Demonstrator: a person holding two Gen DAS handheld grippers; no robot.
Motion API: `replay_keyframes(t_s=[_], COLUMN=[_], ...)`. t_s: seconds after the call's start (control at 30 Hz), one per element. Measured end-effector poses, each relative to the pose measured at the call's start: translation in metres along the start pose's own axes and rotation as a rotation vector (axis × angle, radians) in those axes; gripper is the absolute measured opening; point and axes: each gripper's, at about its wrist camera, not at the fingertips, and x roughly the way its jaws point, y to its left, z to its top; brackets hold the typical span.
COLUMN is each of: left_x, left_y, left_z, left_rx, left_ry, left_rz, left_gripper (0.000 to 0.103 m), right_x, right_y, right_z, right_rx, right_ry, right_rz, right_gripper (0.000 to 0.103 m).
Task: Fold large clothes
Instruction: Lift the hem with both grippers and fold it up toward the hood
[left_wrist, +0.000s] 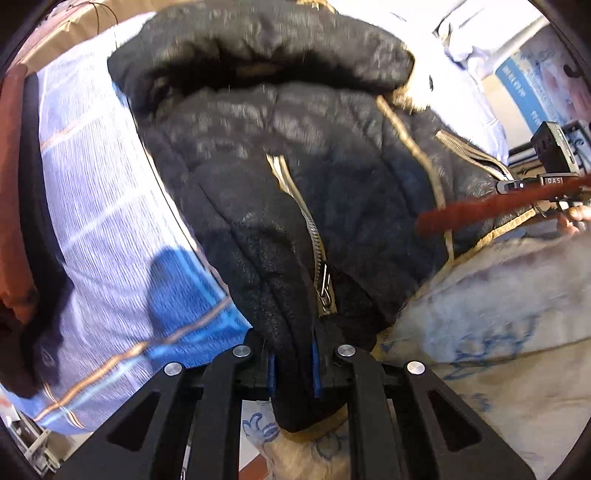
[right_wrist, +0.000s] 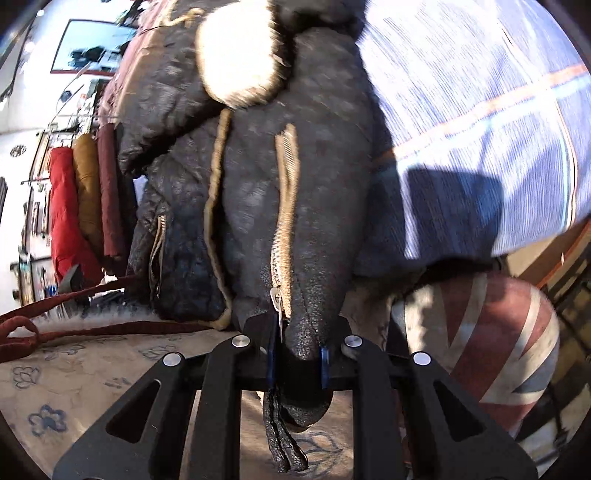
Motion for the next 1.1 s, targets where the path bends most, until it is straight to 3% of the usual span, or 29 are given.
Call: replay_keyframes(t_s=[0.13,0.37,0.47,0.67,0.83,0.93,1.1], left_x=[-0.038,-0.108,-0.123,-0.123,-0.077,-0.049,-0.027], left_y=[0.011,0.055,0.072,0.082,0.100,0.115,0.154], left_z=[0.028,0.141,0.184,0.265,0.305,0.309,0.297], left_rx=[-0.027,-0.141,-0.189,-0.228,-0.313,-0.395,-0.601], left_ry=[-0.108,-0.385,-0.436,-0.438,-0.343,-0.305,-0.304], left_rz=[-0.007,0.024,0.048,0.127,0.148,0.110,-0.090], left_gripper=[0.013,0.013,0.013,0.013,0.017,0.020,0.024], right_x=[-0.033,-0.089,-0.103,-0.108,-0.092,-0.074,-0.042], right_y=[0.027,0.068,0.080,0.095,0.091,0.082,0.049], right_z=[0.033,0.131,0.181,0.263,0.304,0.321,0.335], right_rx=[-0.044,-0.096,-0.072,-0.005,0.038,0.078,0.182], right_ry=[-0.073,-0.241,-0.316,-0.371,-0.345,-0.319,-0.263], right_rz=[0.052,0.105,0.124,0.137,0.102,0.080,0.110], right_gripper=[0.018,0.018,0.018,0.018,0.019,0.019,0.019])
